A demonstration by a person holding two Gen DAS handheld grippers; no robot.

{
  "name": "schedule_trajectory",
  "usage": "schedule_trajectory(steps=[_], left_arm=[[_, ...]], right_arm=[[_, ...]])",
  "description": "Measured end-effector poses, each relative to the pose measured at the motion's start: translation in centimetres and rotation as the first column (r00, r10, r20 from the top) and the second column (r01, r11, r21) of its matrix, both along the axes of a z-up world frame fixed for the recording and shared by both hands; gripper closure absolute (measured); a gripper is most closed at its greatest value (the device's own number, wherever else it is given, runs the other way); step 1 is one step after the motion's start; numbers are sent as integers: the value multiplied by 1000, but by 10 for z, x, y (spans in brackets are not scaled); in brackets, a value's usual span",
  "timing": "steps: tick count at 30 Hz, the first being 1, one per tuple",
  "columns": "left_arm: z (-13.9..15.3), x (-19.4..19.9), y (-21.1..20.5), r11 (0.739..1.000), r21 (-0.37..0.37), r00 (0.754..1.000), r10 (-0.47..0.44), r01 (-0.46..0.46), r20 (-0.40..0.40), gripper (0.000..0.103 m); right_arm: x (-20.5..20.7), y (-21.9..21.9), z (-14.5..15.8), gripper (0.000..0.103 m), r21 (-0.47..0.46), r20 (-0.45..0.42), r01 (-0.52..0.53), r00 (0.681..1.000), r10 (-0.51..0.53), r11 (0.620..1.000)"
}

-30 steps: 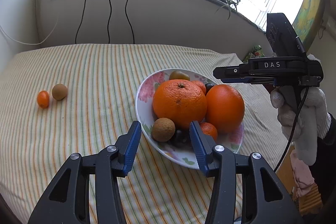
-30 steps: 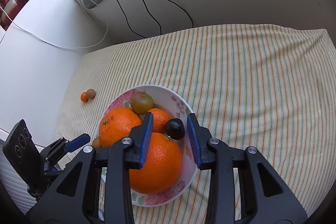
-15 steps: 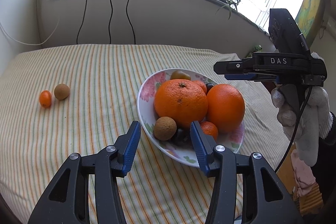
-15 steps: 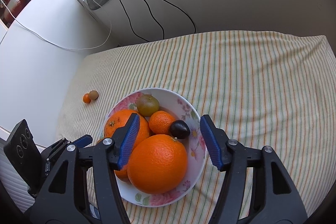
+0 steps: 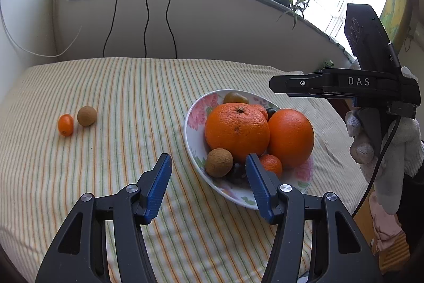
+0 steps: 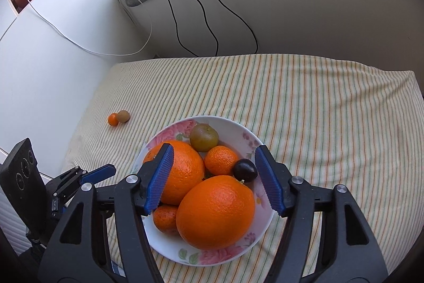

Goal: Organize fruits
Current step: 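Carry the brown kiwi and plum into the plate and open both grippers, then close the left gripper on the small tangerine while the right gripper grasps the brown kiwi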

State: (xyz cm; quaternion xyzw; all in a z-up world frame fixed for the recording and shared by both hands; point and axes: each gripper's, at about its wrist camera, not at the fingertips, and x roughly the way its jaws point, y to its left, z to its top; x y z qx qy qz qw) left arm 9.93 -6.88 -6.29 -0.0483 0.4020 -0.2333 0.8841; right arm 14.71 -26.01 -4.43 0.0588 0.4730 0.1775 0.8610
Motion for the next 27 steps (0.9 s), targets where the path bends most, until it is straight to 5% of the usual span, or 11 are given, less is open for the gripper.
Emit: schedule_trajectory(steps=[11, 27], left_arm=[[1, 4, 20, 1000, -5, 1000, 30, -30, 5, 46], [-9, 19, 87, 989, 4, 989, 151, -151, -7, 46]], right_arm=[[2, 28, 10, 36, -48, 76, -49, 996, 53, 998], [23, 90, 9, 36, -4, -14, -159, 987, 159, 987]])
